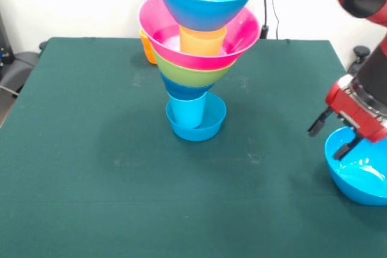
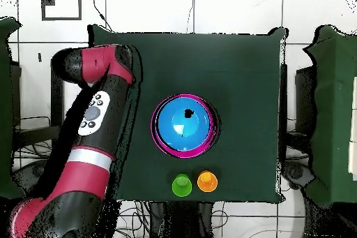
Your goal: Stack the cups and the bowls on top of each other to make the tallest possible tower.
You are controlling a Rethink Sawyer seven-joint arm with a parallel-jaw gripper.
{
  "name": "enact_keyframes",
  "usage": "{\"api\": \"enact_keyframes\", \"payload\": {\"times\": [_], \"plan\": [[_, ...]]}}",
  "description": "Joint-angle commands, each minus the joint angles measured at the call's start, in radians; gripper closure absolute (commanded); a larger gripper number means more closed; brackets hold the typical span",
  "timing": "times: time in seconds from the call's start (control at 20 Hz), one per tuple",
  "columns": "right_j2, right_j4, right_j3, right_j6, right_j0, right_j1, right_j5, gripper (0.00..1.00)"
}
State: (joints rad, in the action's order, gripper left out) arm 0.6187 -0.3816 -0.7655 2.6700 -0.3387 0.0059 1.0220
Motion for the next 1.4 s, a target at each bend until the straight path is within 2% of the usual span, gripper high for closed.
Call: {"api": "enact_keyframes", "payload": {"times": [0.05,0.2,0.5,0.8,1.15,1.4], "plan": [[-0.154,-0.005,-0.060,0.046,-0.037,-0.023,0.025,0.00],[-0.166,-0.013,-0.048,0.058,-0.042,-0.008,0.014,0.00],[-0.136,-0.008,-0.001,0.088,-0.057,0.024,0.010,0.00],[-0.175,-0.037,0.021,0.099,-0.052,0.083,-0.058,0.00],[-0.122,-0.051,0.064,0.198,-0.089,0.135,-0.049,0.00],[-0.105,-0.061,0.078,0.233,-0.105,0.157,-0.052,0.00]]}}
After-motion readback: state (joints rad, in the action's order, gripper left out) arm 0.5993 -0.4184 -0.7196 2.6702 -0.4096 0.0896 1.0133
